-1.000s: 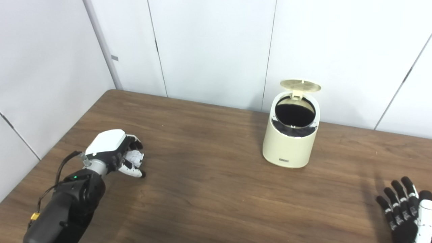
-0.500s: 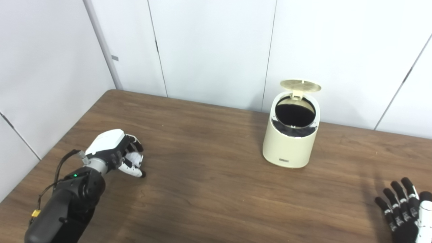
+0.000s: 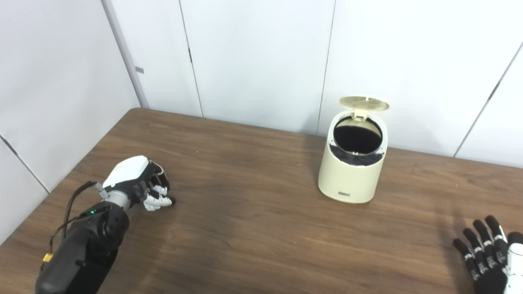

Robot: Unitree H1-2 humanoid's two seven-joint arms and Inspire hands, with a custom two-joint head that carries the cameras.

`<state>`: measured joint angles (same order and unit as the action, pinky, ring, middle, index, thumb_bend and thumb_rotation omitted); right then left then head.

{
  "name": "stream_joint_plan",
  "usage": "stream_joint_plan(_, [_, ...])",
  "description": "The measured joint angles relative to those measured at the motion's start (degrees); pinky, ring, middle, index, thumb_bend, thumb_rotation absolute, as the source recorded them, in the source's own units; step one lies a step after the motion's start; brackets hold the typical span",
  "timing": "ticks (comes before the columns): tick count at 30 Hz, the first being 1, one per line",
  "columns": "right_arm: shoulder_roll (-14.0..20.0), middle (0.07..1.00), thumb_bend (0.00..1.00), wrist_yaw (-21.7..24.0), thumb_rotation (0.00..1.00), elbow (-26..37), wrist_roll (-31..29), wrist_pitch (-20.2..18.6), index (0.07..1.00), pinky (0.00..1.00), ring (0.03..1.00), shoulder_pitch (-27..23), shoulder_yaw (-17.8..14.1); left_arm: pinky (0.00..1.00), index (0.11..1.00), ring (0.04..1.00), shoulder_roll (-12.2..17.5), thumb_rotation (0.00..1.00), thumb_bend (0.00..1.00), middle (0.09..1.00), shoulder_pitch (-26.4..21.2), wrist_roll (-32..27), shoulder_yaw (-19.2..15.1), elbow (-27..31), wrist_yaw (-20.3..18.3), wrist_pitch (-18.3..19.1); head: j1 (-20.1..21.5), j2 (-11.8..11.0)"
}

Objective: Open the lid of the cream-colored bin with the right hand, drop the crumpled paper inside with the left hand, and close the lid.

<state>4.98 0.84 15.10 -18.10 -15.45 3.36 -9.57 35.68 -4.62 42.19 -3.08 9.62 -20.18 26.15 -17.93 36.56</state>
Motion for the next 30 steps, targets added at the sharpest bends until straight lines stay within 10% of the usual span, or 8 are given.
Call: stream_joint_plan(30, [0.11, 0.965, 0.42, 1.00, 1.00, -0.95, -0.08, 0.30, 0.985, 0.88, 0.951, -0.39, -0.78, 0.48, 0.466, 0.454, -1.77, 0.00, 0.50, 0.517, 0.48, -0.27, -1.48, 5.30, 2.67, -1.53, -0.35, 0.79])
